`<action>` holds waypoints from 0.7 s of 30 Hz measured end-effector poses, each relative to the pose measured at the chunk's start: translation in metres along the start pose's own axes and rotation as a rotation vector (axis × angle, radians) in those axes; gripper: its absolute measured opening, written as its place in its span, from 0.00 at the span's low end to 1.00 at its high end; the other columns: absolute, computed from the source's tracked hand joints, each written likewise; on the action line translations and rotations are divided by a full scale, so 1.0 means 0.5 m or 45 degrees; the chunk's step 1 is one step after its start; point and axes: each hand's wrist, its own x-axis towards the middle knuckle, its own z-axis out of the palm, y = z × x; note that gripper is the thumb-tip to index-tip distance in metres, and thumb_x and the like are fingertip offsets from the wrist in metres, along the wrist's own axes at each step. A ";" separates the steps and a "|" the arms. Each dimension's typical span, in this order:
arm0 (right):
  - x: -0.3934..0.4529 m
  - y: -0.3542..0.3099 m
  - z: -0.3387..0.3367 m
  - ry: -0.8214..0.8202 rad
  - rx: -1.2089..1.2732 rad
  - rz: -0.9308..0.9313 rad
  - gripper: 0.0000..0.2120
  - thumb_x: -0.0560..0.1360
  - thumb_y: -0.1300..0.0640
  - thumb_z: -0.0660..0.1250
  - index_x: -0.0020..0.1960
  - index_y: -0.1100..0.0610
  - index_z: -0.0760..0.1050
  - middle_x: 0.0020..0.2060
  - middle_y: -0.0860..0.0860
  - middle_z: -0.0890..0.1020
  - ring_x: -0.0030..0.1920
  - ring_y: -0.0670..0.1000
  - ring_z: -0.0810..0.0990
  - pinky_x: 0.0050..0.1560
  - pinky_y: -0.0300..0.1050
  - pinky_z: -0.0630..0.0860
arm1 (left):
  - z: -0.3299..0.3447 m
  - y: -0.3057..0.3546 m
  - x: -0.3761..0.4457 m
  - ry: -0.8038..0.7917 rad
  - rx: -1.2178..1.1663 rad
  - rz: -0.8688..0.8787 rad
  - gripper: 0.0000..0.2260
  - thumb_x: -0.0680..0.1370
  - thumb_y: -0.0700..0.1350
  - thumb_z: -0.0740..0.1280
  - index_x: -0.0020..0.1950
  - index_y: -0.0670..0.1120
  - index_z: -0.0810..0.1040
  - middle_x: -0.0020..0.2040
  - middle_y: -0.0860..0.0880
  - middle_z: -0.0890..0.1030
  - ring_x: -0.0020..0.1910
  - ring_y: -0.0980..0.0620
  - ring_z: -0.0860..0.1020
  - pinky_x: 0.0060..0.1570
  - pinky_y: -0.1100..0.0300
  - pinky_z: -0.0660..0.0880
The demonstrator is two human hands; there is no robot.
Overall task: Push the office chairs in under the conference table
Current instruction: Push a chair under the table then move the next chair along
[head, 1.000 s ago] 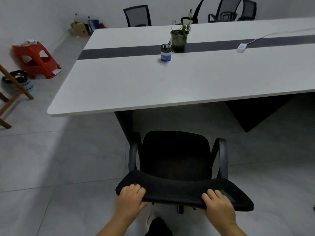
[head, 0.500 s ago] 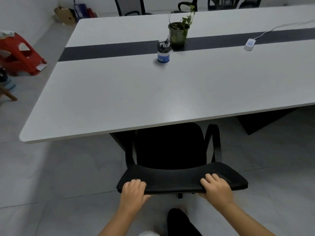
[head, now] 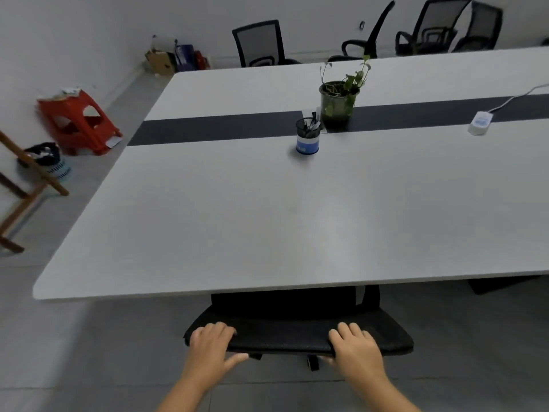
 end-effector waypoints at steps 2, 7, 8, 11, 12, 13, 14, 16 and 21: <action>0.033 0.007 -0.002 0.021 0.008 -0.026 0.26 0.36 0.39 0.80 0.24 0.54 0.75 0.22 0.50 0.75 0.23 0.50 0.75 0.22 0.32 0.67 | -0.002 -0.013 0.024 0.007 -0.025 -0.002 0.25 0.70 0.69 0.54 0.29 0.54 0.80 0.26 0.58 0.76 0.24 0.61 0.75 0.27 0.69 0.72; 0.071 0.038 0.011 0.025 -0.019 -0.081 0.25 0.39 0.40 0.80 0.26 0.55 0.77 0.23 0.50 0.77 0.23 0.50 0.76 0.23 0.33 0.69 | 0.004 -0.017 0.045 0.071 0.029 -0.056 0.37 0.75 0.66 0.35 0.30 0.52 0.79 0.27 0.58 0.77 0.28 0.60 0.73 0.37 0.63 0.62; 0.072 0.044 0.014 0.032 -0.027 -0.077 0.25 0.41 0.39 0.80 0.26 0.56 0.77 0.23 0.50 0.77 0.23 0.50 0.76 0.23 0.33 0.70 | 0.005 -0.015 0.048 0.029 0.020 -0.055 0.37 0.74 0.68 0.38 0.29 0.51 0.80 0.27 0.57 0.77 0.29 0.60 0.72 0.37 0.61 0.60; 0.076 0.060 0.011 0.166 -0.102 -0.133 0.16 0.59 0.43 0.68 0.25 0.56 0.76 0.23 0.51 0.76 0.29 0.52 0.72 0.23 0.35 0.69 | 0.011 -0.007 0.061 -0.072 0.036 -0.014 0.36 0.74 0.68 0.40 0.29 0.49 0.80 0.26 0.55 0.77 0.26 0.56 0.75 0.37 0.59 0.59; 0.079 0.064 0.008 0.224 -0.128 -0.122 0.14 0.62 0.48 0.60 0.25 0.56 0.76 0.22 0.50 0.76 0.32 0.52 0.68 0.23 0.37 0.67 | 0.007 -0.005 0.065 -0.155 0.041 -0.002 0.34 0.73 0.68 0.44 0.29 0.49 0.80 0.26 0.54 0.78 0.24 0.55 0.76 0.36 0.60 0.60; 0.081 0.065 0.003 0.241 -0.143 -0.084 0.15 0.61 0.50 0.56 0.25 0.56 0.76 0.22 0.51 0.76 0.33 0.52 0.64 0.24 0.39 0.67 | 0.003 -0.004 0.069 -0.255 0.035 0.008 0.29 0.70 0.69 0.52 0.28 0.48 0.80 0.26 0.53 0.78 0.23 0.54 0.76 0.35 0.61 0.62; 0.080 0.065 -0.001 0.249 -0.173 -0.059 0.14 0.61 0.51 0.56 0.25 0.56 0.76 0.22 0.51 0.76 0.33 0.52 0.63 0.24 0.40 0.66 | 0.002 -0.001 0.073 -0.271 0.026 0.050 0.24 0.66 0.68 0.63 0.28 0.47 0.80 0.26 0.52 0.78 0.23 0.54 0.76 0.32 0.65 0.64; 0.072 0.051 -0.018 0.146 -0.220 -0.026 0.09 0.59 0.50 0.67 0.26 0.56 0.76 0.23 0.52 0.77 0.33 0.53 0.68 0.25 0.40 0.67 | 0.005 -0.002 0.061 -0.298 0.027 0.091 0.22 0.58 0.66 0.74 0.34 0.47 0.81 0.31 0.51 0.79 0.29 0.53 0.78 0.31 0.65 0.71; 0.030 -0.020 -0.053 -0.048 -0.015 0.447 0.26 0.36 0.54 0.82 0.31 0.57 0.79 0.29 0.53 0.81 0.30 0.55 0.81 0.39 0.45 0.76 | 0.010 -0.004 0.064 -0.430 -0.210 0.173 0.23 0.77 0.63 0.52 0.66 0.51 0.64 0.62 0.54 0.70 0.60 0.54 0.68 0.55 0.62 0.65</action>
